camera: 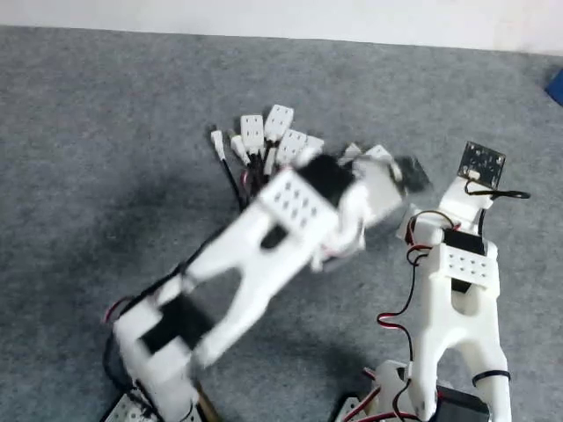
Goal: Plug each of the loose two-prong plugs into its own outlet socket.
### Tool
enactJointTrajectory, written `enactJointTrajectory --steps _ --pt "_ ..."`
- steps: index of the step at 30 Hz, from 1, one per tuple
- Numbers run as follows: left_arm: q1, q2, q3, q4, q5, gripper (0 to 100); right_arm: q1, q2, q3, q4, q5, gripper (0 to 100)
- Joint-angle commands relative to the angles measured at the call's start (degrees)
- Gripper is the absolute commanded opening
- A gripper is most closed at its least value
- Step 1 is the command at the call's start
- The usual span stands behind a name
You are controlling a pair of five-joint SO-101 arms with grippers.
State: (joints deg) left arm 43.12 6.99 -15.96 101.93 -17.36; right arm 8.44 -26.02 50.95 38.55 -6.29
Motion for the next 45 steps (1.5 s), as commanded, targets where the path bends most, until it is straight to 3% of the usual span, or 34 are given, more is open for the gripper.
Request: enactJointTrajectory --steps 1,5,11,19,22,28,31,35,41,45 --pt "3.30 -10.95 8.75 0.44 -0.53 0 -0.57 -0.04 -0.04 -1.10 0.70 16.4" --pt "2.33 -11.82 16.84 -3.96 -1.41 0 -0.57 4.62 -0.13 -1.10 0.79 16.4" --pt "-0.48 -11.74 31.16 -17.67 -5.45 0 1.36 14.11 -5.76 -0.84 0.79 16.4" --pt "-7.25 -11.65 43.30 -32.53 -15.74 1 2.33 17.36 -7.34 -0.75 0.70 16.4" --pt "-10.15 -11.65 44.53 -34.20 -18.90 5 2.33 17.45 -7.34 -0.75 0.70 16.4" --pt "-19.56 -11.56 44.18 -38.59 -20.04 27 2.33 17.36 -7.25 -0.75 0.70 16.4" --pt "-23.16 -11.56 44.18 -40.44 -20.04 33 2.33 17.27 -7.34 -0.75 0.70 16.4" --pt "-24.31 -11.56 44.26 -40.88 -23.91 33 2.24 17.27 -7.34 -0.75 0.70 16.4" --pt "-21.23 -11.65 44.44 -40.70 -24.00 33 2.24 17.27 -7.34 -0.75 0.70 16.4" --pt "-17.54 -12.18 42.95 -40.70 -17.23 33 2.24 17.19 -7.16 -0.75 0.70 16.4"
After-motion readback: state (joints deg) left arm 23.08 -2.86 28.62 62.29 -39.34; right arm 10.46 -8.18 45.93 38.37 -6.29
